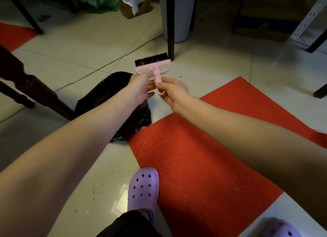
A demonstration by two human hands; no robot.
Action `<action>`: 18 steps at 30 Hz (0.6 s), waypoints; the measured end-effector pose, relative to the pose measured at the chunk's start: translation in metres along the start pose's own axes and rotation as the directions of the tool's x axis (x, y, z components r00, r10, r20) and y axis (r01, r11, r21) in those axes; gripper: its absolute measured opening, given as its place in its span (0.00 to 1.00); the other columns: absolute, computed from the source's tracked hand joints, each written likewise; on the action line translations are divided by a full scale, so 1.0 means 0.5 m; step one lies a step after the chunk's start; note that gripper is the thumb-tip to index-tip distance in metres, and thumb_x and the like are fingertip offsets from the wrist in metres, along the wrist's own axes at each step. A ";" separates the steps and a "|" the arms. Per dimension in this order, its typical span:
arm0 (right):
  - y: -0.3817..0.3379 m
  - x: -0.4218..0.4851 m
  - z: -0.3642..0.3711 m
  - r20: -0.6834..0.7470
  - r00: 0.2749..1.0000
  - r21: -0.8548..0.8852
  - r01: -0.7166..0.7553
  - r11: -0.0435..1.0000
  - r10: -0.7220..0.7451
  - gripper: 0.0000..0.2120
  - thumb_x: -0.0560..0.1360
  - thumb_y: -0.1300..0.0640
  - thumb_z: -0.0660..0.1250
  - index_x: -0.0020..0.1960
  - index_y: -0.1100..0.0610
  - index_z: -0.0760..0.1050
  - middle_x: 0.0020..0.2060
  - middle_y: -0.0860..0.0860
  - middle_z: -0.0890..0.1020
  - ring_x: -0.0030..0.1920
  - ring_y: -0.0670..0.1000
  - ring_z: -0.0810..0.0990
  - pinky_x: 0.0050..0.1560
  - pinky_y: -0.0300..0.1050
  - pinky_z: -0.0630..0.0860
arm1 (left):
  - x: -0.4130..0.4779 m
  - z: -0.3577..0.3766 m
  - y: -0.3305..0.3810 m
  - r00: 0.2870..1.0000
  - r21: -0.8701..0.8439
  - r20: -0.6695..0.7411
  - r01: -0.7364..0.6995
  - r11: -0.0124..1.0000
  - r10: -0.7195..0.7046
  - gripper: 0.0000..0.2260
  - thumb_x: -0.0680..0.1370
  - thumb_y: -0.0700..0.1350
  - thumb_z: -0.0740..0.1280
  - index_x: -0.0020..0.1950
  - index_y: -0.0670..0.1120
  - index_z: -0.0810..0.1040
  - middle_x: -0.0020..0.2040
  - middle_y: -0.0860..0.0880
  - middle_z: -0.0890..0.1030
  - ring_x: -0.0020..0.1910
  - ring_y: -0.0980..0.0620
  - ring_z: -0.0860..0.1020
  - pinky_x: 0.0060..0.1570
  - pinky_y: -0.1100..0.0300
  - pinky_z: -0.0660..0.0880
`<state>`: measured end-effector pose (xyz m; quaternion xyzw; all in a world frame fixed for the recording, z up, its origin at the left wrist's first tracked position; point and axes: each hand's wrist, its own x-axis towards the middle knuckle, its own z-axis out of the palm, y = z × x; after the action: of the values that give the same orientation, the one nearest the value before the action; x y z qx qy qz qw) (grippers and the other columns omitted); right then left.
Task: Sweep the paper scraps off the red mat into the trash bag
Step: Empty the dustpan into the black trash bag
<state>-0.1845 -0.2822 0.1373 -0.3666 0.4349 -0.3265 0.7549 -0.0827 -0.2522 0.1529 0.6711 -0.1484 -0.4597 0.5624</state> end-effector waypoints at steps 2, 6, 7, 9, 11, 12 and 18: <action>0.000 -0.006 -0.003 0.062 0.997 -0.089 0.044 0.995 -0.039 0.09 0.70 0.66 0.72 0.48 0.56 0.78 0.39 0.52 0.82 0.34 0.46 0.80 0.32 0.35 0.75 | 0.008 -0.002 0.007 0.996 -0.023 -0.093 -0.020 1.000 0.018 0.15 0.75 0.36 0.65 0.61 0.39 0.75 0.43 0.42 0.82 0.37 0.48 0.80 0.39 0.54 0.79; -0.004 -0.005 -0.026 0.159 0.987 -0.348 0.028 0.937 0.029 0.07 0.72 0.59 0.72 0.49 0.52 0.79 0.42 0.49 0.84 0.37 0.42 0.80 0.35 0.34 0.75 | 0.017 -0.034 0.024 0.980 0.100 -0.186 -0.053 0.994 0.071 0.13 0.75 0.32 0.62 0.59 0.40 0.71 0.44 0.44 0.78 0.41 0.48 0.79 0.39 0.54 0.79; -0.001 0.000 -0.036 0.127 0.991 -0.375 -0.002 0.927 0.053 0.05 0.73 0.60 0.70 0.48 0.52 0.79 0.42 0.50 0.83 0.36 0.42 0.79 0.34 0.34 0.75 | 0.023 -0.051 0.027 0.969 0.163 -0.227 -0.056 0.985 0.093 0.14 0.76 0.32 0.62 0.61 0.41 0.69 0.47 0.45 0.78 0.44 0.48 0.79 0.43 0.54 0.79; 0.008 0.012 -0.058 0.038 0.994 -0.421 -0.080 0.904 0.106 0.03 0.74 0.62 0.66 0.45 0.55 0.77 0.40 0.51 0.82 0.34 0.43 0.77 0.31 0.34 0.74 | 0.039 -0.093 0.030 0.939 0.265 -0.324 -0.025 0.964 0.113 0.17 0.77 0.32 0.60 0.65 0.39 0.68 0.53 0.44 0.78 0.48 0.47 0.78 0.49 0.53 0.78; 0.019 0.024 -0.081 -0.030 0.984 -0.467 -0.167 0.868 0.173 0.03 0.75 0.63 0.64 0.46 0.58 0.76 0.40 0.52 0.82 0.32 0.44 0.75 0.31 0.35 0.73 | 0.051 -0.137 0.027 0.906 0.377 -0.405 0.041 0.925 0.125 0.18 0.78 0.33 0.59 0.67 0.39 0.68 0.57 0.42 0.78 0.49 0.45 0.76 0.46 0.53 0.75; 0.024 0.028 -0.092 -0.048 0.979 -0.484 -0.196 0.853 0.198 0.04 0.75 0.64 0.64 0.48 0.59 0.76 0.40 0.52 0.81 0.31 0.44 0.75 0.31 0.36 0.73 | 0.052 -0.159 0.023 0.889 0.453 -0.435 0.081 0.888 0.141 0.17 0.78 0.33 0.59 0.67 0.40 0.68 0.56 0.41 0.78 0.50 0.44 0.75 0.43 0.54 0.74; 0.059 0.051 -0.137 -0.090 0.962 -0.595 -0.258 0.761 0.256 0.07 0.76 0.62 0.64 0.53 0.59 0.75 0.37 0.51 0.81 0.24 0.43 0.73 0.25 0.34 0.71 | 0.064 -0.256 -0.029 0.854 0.715 -0.483 0.255 0.651 0.195 0.16 0.79 0.35 0.62 0.66 0.35 0.68 0.61 0.35 0.75 0.60 0.38 0.74 0.47 0.54 0.71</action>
<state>-0.2304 -0.3058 0.0777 -0.5233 0.5631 -0.0655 0.6362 0.0301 -0.1913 0.1186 0.9436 -0.1572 -0.1655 0.2400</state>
